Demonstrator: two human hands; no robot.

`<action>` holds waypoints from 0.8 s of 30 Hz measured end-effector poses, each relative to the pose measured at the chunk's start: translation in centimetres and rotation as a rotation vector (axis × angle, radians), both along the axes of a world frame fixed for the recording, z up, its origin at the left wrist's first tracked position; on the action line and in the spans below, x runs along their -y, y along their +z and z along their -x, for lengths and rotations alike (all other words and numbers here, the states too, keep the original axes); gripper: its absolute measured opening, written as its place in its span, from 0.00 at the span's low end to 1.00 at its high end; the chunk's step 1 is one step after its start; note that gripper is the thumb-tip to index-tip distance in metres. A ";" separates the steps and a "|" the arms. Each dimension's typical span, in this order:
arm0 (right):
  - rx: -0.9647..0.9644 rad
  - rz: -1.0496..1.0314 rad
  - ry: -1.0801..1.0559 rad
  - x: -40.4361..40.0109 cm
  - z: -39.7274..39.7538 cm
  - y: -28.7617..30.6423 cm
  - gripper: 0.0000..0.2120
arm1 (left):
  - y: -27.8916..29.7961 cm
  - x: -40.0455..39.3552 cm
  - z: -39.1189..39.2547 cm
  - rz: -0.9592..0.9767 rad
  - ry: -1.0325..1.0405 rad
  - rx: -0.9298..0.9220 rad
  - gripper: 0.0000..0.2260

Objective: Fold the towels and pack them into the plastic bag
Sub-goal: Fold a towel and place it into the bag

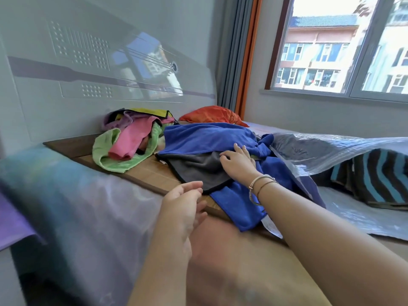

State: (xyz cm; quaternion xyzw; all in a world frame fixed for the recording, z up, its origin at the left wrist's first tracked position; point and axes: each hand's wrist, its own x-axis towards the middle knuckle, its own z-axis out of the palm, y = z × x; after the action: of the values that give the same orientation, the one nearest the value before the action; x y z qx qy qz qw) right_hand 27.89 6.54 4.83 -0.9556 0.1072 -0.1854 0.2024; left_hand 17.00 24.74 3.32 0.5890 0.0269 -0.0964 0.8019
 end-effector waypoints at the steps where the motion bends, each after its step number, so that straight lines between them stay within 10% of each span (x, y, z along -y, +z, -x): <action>1: -0.012 -0.004 0.004 0.0 -0.2 -0.2 0.20 | 0.0 0.0 0.0 -0.001 0.002 -0.001 0.10; 14: 0.267 -0.216 0.125 0.7 3.4 -0.1 0.16 | -0.7 2.9 0.7 0.098 -0.134 -0.085 0.09; 24: 0.465 -1.002 0.281 2.1 17.8 -2.1 0.11 | -1.2 5.8 2.9 0.045 -0.041 0.046 0.14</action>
State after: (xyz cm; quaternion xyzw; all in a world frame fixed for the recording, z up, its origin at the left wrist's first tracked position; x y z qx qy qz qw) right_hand 10.06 4.48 2.72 -0.6819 0.0062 -0.2888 0.6720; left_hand 14.12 18.91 2.11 0.5732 -0.0057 -0.0997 0.8133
